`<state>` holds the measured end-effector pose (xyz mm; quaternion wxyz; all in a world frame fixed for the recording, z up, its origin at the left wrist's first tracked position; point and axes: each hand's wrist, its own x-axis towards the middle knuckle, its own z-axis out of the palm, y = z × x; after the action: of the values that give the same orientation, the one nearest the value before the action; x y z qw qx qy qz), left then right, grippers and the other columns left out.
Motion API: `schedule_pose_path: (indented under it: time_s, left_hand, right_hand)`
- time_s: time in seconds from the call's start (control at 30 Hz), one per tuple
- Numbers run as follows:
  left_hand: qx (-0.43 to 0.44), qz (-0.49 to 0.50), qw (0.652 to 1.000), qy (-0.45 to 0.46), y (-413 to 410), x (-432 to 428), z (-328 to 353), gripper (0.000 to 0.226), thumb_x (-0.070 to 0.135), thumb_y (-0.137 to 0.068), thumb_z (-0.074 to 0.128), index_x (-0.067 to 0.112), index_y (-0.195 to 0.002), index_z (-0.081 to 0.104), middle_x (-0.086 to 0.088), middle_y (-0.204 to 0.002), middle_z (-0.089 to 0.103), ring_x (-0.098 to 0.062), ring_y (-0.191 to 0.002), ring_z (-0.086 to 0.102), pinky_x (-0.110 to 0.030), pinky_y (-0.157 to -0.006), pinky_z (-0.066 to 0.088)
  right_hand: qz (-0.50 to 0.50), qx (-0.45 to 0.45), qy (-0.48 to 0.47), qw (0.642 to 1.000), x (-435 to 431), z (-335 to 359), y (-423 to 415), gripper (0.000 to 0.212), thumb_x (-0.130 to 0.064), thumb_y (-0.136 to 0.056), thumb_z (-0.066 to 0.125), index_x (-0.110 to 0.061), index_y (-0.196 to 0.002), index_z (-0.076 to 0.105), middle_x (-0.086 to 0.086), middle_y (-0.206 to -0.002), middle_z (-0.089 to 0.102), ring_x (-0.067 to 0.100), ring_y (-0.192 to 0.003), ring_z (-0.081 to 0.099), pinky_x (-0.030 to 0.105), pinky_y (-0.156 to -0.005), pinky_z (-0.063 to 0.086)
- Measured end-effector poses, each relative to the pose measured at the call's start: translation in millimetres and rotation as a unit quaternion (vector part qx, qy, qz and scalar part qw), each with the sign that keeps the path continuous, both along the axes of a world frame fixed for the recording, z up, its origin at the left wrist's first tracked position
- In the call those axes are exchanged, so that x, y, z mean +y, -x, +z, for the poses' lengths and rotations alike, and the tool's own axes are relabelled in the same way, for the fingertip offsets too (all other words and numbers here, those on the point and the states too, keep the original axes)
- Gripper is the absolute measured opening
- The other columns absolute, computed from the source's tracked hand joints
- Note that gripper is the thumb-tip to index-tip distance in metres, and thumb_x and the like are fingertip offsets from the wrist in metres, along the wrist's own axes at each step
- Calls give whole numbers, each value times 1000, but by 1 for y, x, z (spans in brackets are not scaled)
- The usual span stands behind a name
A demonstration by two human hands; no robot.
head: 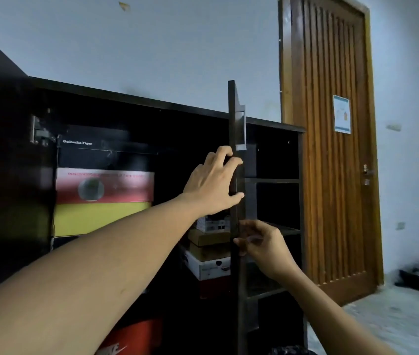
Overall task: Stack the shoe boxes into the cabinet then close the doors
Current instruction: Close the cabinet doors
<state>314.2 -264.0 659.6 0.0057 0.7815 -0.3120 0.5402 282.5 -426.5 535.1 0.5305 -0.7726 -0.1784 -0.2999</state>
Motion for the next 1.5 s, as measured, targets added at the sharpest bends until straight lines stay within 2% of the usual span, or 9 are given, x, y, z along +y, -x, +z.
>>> schedule_pose_path:
  time_s: [0.17, 0.3, 0.4, 0.5, 0.7, 0.87, 1.13, 1.37, 1.5]
  left_hand:
    - [33, 15, 999, 11, -18, 48, -8, 83, 56, -78, 71, 23, -145, 35, 0, -149, 20, -24, -123, 44, -42, -87, 55]
    - [69, 7, 997, 20, -38, 77, -17, 93, 54, -79, 73, 25, -153, 24, 4, -157, 10, -24, -130, 43, -41, -86, 56]
    - [108, -29, 993, 44, -54, 90, -27, 95, 47, -82, 73, 30, -156, 16, 12, -161, -1, -23, -136, 41, -39, -82, 58]
    - [145, -68, 985, 67, -68, 100, -36, 95, 37, -86, 72, 31, -158, 10, 18, -163, -10, -19, -146, 31, -42, -93, 55]
    - [185, -82, 975, 89, -93, 112, -49, 101, 30, -86, 74, 31, -158, 3, 14, -164, -15, -15, -149, 22, -41, -112, 40]
    - [185, -72, 975, 97, -110, 117, -59, 108, 27, -82, 77, 27, -159, 1, 7, -165, -14, -15, -150, 20, -33, -108, 38]
    - [199, -57, 973, 105, -128, 123, -64, 122, 26, -74, 86, 26, -158, -1, 6, -165, -17, -13, -150, 16, -22, -103, 30]
    - [236, -27, 965, 112, -150, 134, -103, 125, 22, -71, 88, 21, -159, -1, 3, -166, -13, -12, -151, 10, -16, -108, 20]
    - [231, -4, 964, 134, -170, 139, -131, 117, 16, -76, 83, 23, -159, 1, 7, -166, -10, -12, -151, 15, -24, -103, 35]
  right_hand:
    - [-15, -1, 52, 999, 43, -8, -32, 58, -17, -79, 83, -22, -130, 57, -12, -110, 68, -3, -99, 67, 19, -88, 56]
    - [-39, 1, 113, 993, 71, -13, -52, 91, -26, -75, 86, -26, -150, 34, -8, -128, 43, 8, -120, 51, 22, -106, 41]
    - [-33, 7, 128, 991, 85, -24, -69, 109, -29, -72, 88, -35, -155, 18, -10, -137, 30, 14, -132, 38, 36, -112, 40]
    - [-70, 1, 201, 977, 96, -36, -83, 121, -36, -71, 87, -41, -156, 1, -14, -148, 15, 22, -139, 23, 43, -111, 38]
    - [-128, -22, 240, 962, 119, -46, -103, 129, -41, -69, 87, -39, -156, -8, -11, -156, 4, 28, -138, 17, 51, -106, 40]
    - [-128, -8, 264, 956, 126, -59, -117, 139, -42, -62, 91, -39, -154, -12, -15, -162, -11, 26, -149, -1, 62, -112, 32]
    - [-142, -8, 285, 948, 134, -65, -134, 146, -49, -53, 93, -38, -155, -12, -16, -162, -16, 26, -150, -3, 63, -110, 32]
    - [-123, 13, 351, 928, 126, -89, -158, 131, -35, -67, 88, -39, -155, -9, -18, -161, -24, 20, -152, -17, 66, -111, 31]
    - [-121, 33, 408, 904, 114, -113, -181, 126, -33, -75, 84, -39, -155, -12, -18, -158, -32, 19, -150, -25, 64, -114, 26]
